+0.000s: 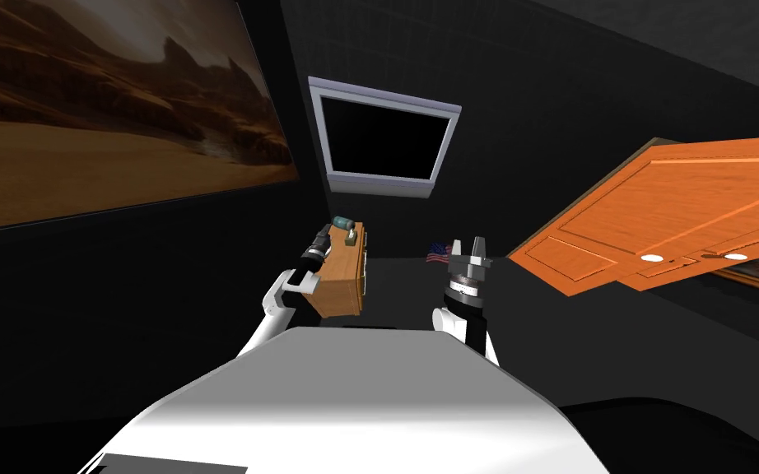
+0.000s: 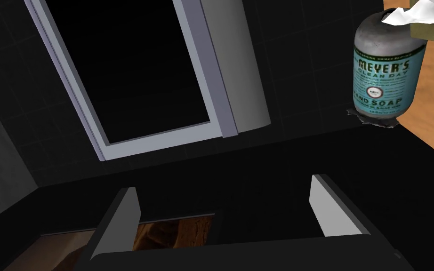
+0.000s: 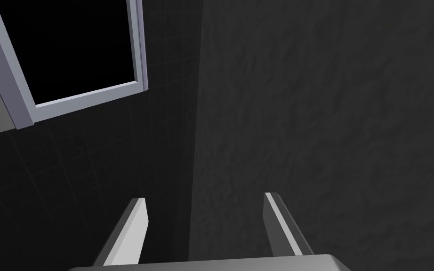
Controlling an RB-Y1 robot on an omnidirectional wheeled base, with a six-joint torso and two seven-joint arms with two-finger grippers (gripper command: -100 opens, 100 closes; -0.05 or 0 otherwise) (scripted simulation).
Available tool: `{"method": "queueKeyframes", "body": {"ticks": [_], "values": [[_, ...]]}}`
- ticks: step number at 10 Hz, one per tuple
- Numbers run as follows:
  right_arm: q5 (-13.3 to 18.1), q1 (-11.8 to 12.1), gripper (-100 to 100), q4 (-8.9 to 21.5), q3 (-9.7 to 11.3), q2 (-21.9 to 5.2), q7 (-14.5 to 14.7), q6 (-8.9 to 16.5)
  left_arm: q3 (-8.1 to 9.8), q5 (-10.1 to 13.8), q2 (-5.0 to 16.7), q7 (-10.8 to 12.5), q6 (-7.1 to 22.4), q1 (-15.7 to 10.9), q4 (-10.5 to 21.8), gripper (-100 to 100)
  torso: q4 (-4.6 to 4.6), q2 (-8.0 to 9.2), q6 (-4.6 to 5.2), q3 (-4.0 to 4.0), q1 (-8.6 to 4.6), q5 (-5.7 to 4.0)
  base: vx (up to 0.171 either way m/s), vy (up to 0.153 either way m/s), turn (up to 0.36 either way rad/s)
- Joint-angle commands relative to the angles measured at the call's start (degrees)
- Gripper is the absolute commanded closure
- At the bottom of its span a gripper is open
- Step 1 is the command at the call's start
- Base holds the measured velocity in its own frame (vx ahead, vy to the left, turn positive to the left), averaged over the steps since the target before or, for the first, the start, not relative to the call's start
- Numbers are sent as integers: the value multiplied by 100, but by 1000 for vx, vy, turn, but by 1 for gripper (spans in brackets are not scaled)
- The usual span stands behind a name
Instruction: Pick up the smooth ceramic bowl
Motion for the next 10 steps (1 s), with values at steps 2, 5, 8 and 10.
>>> {"method": "queueKeyframes", "body": {"ticks": [2, 5, 8, 10], "values": [[0, -1, 0, 0, 0, 0, 0, 0, 6, -38, 11, 100, 413, -394, 415, -100, 0, 3, 3, 1, -1, 0, -52, -13, -92], [0, 0, 0, 0, 0, 0, 0, 0, 22, -57, 61, 290, 872, -906, 938, -100, 0, 0, -1, 0, 3, 1, -46, -4, -87], [0, 0, 0, 0, 0, 0, 0, 0, 35, -54, 79, 383, 1369, -1175, 1228, -100, 0, -1, 1, 0, 4, 1, -41, 0, -68], [0, 0, 0, 0, 0, 0, 0, 0, 50, -44, 95, 474, 1701, -1420, 1495, -100, 0, 0, 0, 0, 9, 2, -38, 9, -66]]}}
